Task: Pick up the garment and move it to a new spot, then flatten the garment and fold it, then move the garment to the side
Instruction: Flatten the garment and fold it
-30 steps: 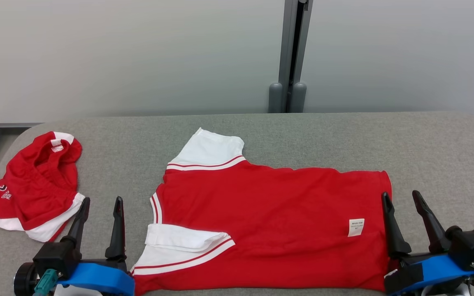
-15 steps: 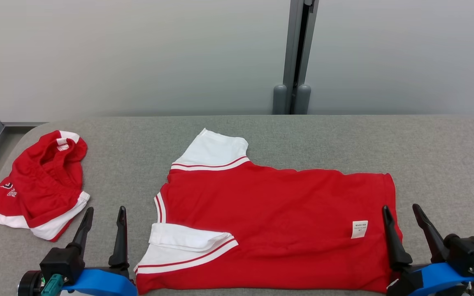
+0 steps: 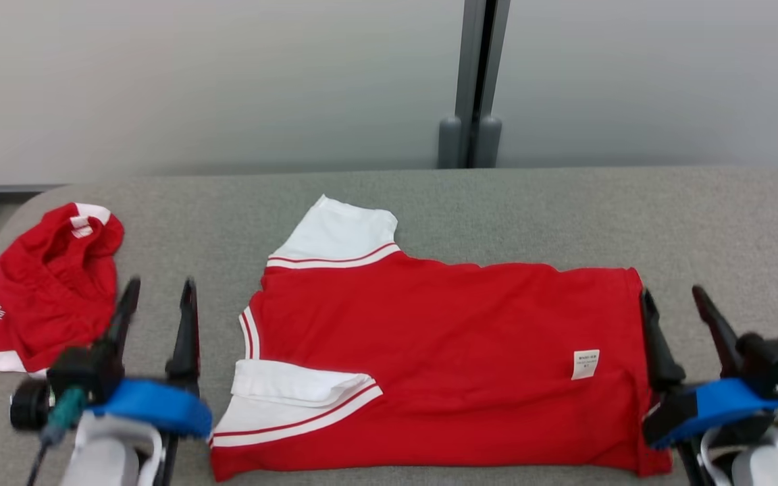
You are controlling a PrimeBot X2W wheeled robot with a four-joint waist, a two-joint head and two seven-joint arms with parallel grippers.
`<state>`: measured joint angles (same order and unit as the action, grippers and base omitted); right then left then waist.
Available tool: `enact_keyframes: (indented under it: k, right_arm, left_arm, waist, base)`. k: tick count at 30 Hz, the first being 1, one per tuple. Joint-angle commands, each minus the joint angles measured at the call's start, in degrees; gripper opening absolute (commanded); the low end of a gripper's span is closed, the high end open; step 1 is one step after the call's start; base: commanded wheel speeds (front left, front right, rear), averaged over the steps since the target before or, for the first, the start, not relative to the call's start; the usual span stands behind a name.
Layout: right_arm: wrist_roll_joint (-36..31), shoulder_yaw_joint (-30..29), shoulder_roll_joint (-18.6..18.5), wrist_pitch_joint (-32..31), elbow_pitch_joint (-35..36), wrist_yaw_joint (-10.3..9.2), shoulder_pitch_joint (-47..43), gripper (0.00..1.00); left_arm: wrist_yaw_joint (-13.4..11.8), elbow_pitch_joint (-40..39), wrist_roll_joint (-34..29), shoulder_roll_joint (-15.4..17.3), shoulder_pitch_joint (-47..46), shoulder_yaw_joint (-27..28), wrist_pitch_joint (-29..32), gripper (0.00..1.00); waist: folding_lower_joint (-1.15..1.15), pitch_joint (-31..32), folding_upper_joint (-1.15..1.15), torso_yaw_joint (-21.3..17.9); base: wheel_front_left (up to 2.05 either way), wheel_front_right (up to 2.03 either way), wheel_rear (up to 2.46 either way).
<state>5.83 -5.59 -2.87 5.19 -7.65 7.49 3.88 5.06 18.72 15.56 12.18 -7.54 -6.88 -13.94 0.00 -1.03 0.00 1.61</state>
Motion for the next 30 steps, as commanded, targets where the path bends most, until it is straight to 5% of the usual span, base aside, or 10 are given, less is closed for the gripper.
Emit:
enact_keyframes:
  k: [1,11,20,30]
  right_arm:
    - [-0.9,-0.4,-0.3,-0.3,-0.4,0.01,2.1,1.00]
    - [-2.6,-0.5,-2.3,-4.0,-0.7,0.01,17.5,1.00]
    - [-3.1,1.5,-1.4,-4.2,1.8,0.01,24.2,1.00]
    - [-2.7,2.7,-0.6,-3.4,3.3,0.01,27.1,1.00]
  left_arm:
    - [0.4,-0.5,0.0,0.5,-2.9,-0.6,0.4,1.00]
    - [2.5,1.0,3.8,7.9,-27.1,-4.9,7.0,1.00]
    - [2.4,7.0,14.0,15.7,-45.2,-17.3,13.7,1.00]
    - [2.4,16.5,24.3,19.5,-54.1,-31.7,17.8,1.00]
  waist:
    - [0.00,-1.1,0.00,0.2]
    - [0.00,-12.9,0.00,-2.7]
    - [0.00,-23.2,0.00,-7.0]
    - [0.00,-30.1,0.00,-11.1]
  base:
    - [0.00,0.00,0.00]
    - [0.00,0.00,0.00]
    - [0.00,0.00,0.00]
    - [0.00,0.00,0.00]
